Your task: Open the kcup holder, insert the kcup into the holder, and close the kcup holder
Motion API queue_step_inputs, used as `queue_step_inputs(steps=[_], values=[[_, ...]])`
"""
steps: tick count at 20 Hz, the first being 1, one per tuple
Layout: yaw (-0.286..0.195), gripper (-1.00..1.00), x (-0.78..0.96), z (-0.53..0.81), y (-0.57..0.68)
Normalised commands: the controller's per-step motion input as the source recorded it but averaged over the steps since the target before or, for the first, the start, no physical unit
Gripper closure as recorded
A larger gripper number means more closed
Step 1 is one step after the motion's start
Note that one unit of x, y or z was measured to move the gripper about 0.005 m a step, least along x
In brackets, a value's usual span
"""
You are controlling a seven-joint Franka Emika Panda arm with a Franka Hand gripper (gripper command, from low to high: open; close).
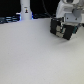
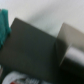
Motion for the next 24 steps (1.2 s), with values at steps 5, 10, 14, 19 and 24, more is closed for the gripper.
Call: queue_step_inputs(steps=[5,10,14,19,24], values=[[0.002,-1.0,-0.89,-0.16,0.56],[0.001,-1.0,-0.65,-0.13,0.44],[-0.011,-1.0,-0.08,0.3,0.14],[-0.008,-1.0,0.17,0.08,0.13],[0.0,-1.0,0.39,0.13,0.58]])
